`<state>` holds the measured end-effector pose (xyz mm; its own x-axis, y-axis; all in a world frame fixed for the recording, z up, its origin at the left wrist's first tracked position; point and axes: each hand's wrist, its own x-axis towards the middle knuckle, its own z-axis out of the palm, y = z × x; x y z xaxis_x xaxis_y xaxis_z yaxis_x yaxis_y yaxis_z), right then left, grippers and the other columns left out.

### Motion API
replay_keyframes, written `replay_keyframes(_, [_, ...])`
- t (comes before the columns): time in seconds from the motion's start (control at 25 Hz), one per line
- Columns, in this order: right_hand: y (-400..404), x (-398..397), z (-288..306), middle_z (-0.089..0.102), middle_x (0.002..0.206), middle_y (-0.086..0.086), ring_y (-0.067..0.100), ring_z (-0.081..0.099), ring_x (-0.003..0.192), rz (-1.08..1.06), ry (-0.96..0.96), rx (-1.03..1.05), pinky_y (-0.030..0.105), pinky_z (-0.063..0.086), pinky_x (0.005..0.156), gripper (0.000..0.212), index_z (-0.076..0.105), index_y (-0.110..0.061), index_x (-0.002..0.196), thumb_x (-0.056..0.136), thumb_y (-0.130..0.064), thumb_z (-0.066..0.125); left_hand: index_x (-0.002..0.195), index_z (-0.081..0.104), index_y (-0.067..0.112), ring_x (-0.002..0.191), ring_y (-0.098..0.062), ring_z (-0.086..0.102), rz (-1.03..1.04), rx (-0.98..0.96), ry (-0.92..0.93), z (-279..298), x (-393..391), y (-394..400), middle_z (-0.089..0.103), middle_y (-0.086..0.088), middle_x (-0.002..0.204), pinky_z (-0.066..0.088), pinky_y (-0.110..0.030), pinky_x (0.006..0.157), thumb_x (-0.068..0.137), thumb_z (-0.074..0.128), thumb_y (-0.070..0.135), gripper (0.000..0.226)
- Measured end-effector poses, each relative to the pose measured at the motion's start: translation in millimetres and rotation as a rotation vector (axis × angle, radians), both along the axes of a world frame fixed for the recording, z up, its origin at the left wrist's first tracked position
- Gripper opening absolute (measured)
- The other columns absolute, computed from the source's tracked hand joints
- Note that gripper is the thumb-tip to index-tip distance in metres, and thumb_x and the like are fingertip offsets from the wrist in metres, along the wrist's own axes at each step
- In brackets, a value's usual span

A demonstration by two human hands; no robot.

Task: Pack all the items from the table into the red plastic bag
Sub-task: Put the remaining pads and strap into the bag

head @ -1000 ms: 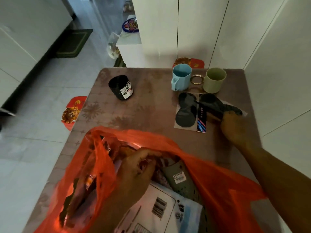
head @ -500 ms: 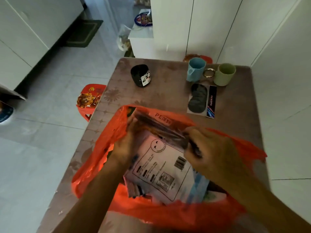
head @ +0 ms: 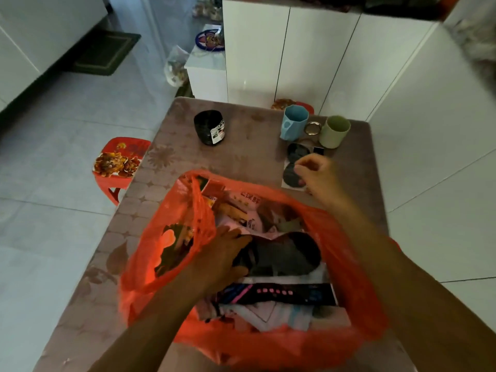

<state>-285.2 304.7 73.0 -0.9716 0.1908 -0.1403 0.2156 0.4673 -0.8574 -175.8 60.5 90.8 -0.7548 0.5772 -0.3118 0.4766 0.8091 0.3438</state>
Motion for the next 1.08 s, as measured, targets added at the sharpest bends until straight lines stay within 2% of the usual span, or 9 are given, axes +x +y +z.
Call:
replay_keyframes(0.08, [26.4, -46.1, -50.7, 0.064, 0.123, 0.010, 0.025, 0.063, 0.102, -0.016, -0.188, 0.217, 0.041, 0.055, 0.084, 0.032, 0.061, -0.020, 0.116, 0.085, -0.021, 0.069, 0.151, 0.013, 0.021, 0.147, -0.025, 0.007, 0.046, -0.018, -0.136, -20.1, -3.2, 0.3, 0.007, -0.006, 0.161, 0.012, -0.034, 0.117, 0.093, 0.053, 0.034, 0.072])
replay_keyframes(0.2, [42.6, -75.6, -120.5, 0.046, 0.142, 0.018, 0.038, 0.053, 0.119, 0.133, -0.402, 0.540, 0.046, 0.047, 0.099, 0.064, 0.045, -0.011, 0.137, 0.080, -0.024, 0.071, 0.150, 0.004, 0.032, 0.148, -0.021, -0.007, 0.058, -0.055, -0.132, -42.6, -6.8, 6.3, -0.008, 0.002, 0.161, 0.004, -0.034, 0.119, 0.094, 0.053, 0.027, 0.075])
replay_keyframes(0.32, [39.3, -76.2, -156.3, 0.061, 0.120, 0.021, 0.039, 0.059, 0.104, 0.163, -0.216, 0.735, 0.046, 0.049, 0.091, 0.040, 0.057, -0.007, 0.118, 0.086, -0.030, 0.067, 0.148, 0.003, 0.038, 0.148, -0.019, -0.009, 0.112, -0.056, -0.103, -54.6, -6.9, 7.9, -0.008, 0.005, 0.160, 0.002, -0.035, 0.119, 0.094, 0.056, 0.027, 0.076])
replay_keyframes(0.44, [51.2, -75.0, -161.5, 0.067, 0.097, 0.020, 0.039, 0.063, 0.084, 0.241, -0.055, 0.961, 0.044, 0.052, 0.072, 0.012, 0.061, -0.009, 0.095, 0.093, -0.016, 0.052, 0.148, -0.002, 0.039, 0.147, -0.016, -0.013, 0.108, -0.082, -0.082, -53.2, -1.2, 10.3, -0.011, 0.007, 0.160, 0.000, -0.036, 0.120, 0.097, 0.049, 0.031, 0.072])
replay_keyframes(0.52, [52.1, -77.8, -157.0, 0.068, 0.093, 0.019, 0.037, 0.064, 0.079, 0.232, -0.030, 0.915, 0.038, 0.050, 0.064, 0.017, 0.061, -0.008, 0.091, 0.092, -0.024, 0.055, 0.149, -0.003, 0.037, 0.146, -0.014, -0.016, 0.101, -0.072, -0.059, -44.9, -1.9, 13.0, -0.014, 0.008, 0.159, -0.006, -0.032, 0.119, 0.099, 0.041, 0.031, 0.067])
replay_keyframes(0.64, [40.1, -75.9, -151.8, 0.066, 0.093, 0.019, 0.037, 0.062, 0.084, 0.242, -0.079, 0.873, 0.040, 0.053, 0.071, 0.039, 0.060, -0.005, 0.098, 0.087, -0.043, 0.058, 0.144, -0.008, 0.041, 0.146, -0.012, -0.017, 0.088, -0.049, -0.069, -37.0, -3.4, 17.9, -0.019, 0.012, 0.155, -0.018, -0.022, 0.111, 0.099, 0.042, 0.030, 0.068])
replay_keyframes(0.72, [36.8, -74.9, -151.6, 0.067, 0.099, 0.021, 0.040, 0.062, 0.090, 0.226, -0.067, 0.904, 0.039, 0.050, 0.069, 0.035, 0.059, -0.003, 0.107, 0.087, -0.032, 0.056, 0.137, -0.014, 0.042, 0.145, -0.013, -0.019, 0.087, -0.029, -0.065, -34.9, -2.7, 13.1, -0.023, 0.013, 0.151, -0.015, -0.024, 0.114, 0.099, 0.044, 0.029, 0.071])
replay_keyframes(0.92, [43.0, -77.2, -150.6, 0.070, 0.100, 0.021, 0.040, 0.067, 0.087, 0.261, -0.034, 1.014, 0.040, 0.051, 0.068, 0.018, 0.065, -0.002, 0.098, 0.091, -0.008, 0.049, 0.138, -0.012, 0.038, 0.146, -0.014, -0.015, 0.097, 0.052, -0.040, -46.0, -0.9, 10.9, -0.015, 0.011, 0.154, -0.008, -0.027, 0.118, 0.097, 0.049, 0.026, 0.074])
replay_keyframes(1.08, [42.4, -64.6, -95.1, 0.069, 0.096, 0.016, 0.028, 0.065, 0.082, 0.044, 0.017, 0.548, 0.034, 0.050, 0.068, 0.017, 0.066, -0.011, 0.100, 0.092, -0.020, 0.054, 0.134, -0.010, 0.043, 0.147, -0.017, -0.008, 0.119, 0.080, -0.057, -62.5, -2.4, 6.4, -0.006, 0.010, 0.157, 0.005, -0.041, 0.120, 0.095, 0.053, 0.023, 0.077])
